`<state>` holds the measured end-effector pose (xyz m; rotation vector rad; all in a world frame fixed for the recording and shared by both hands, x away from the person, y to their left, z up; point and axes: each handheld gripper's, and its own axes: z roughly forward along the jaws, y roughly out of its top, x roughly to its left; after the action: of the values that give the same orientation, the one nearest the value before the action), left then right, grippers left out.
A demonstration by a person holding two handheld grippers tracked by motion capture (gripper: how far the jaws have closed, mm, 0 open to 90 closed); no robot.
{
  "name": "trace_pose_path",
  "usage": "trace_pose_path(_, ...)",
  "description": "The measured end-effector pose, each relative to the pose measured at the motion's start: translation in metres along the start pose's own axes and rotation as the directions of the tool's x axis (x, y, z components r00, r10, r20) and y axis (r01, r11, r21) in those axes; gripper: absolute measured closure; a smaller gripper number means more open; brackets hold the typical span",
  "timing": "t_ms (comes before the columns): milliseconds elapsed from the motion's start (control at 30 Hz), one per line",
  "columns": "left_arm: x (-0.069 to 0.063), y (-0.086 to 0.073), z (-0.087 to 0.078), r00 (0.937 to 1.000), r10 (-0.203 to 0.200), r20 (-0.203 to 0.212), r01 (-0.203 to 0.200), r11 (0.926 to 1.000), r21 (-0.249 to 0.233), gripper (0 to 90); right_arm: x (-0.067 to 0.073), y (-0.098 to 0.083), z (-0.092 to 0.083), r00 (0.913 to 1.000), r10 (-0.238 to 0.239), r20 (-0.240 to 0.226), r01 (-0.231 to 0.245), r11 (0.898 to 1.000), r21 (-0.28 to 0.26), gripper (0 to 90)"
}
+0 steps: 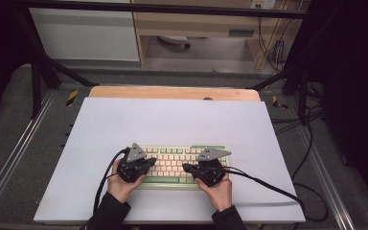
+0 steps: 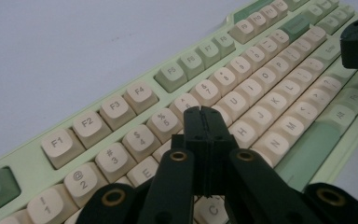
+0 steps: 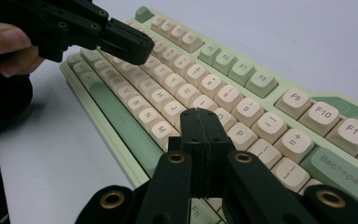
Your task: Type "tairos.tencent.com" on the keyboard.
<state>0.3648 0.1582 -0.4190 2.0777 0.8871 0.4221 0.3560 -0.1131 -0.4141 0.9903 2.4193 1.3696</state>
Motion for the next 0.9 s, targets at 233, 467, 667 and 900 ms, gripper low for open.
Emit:
trace_pose_path(233,0.007,-0.008,-0.013,1.0,-0.006,0.0,0.006,0.9999,-0.008,90.0,-0.002,0.002,0.0,0.9999,0.011,-0.002,-0.011,1.0,-0.004,90.0)
trace_pose_path(467,0.013,-0.014,-0.021,0.9999,-0.014,-0.008,0.014,0.9998,-0.011,90.0,-0.003,0.003,0.002,0.9998,0.019,-0.002,-0.019,1.0,-0.006,90.0)
trace_pose_path(667,0.016,-0.022,-0.028,0.9998,-0.019,-0.009,0.019,0.9998,-0.009,90.0,-0.004,0.003,0.005,0.9997,0.024,0.002,-0.024,1.0,-0.001,90.0)
trace_pose_path(900,0.022,-0.03,-0.035,0.999,-0.04,-0.019,0.04,0.9991,-0.014,90.0,-0.002,0.004,0.012,0.9997,0.023,-0.006,-0.023,1.0,0.012,90.0)
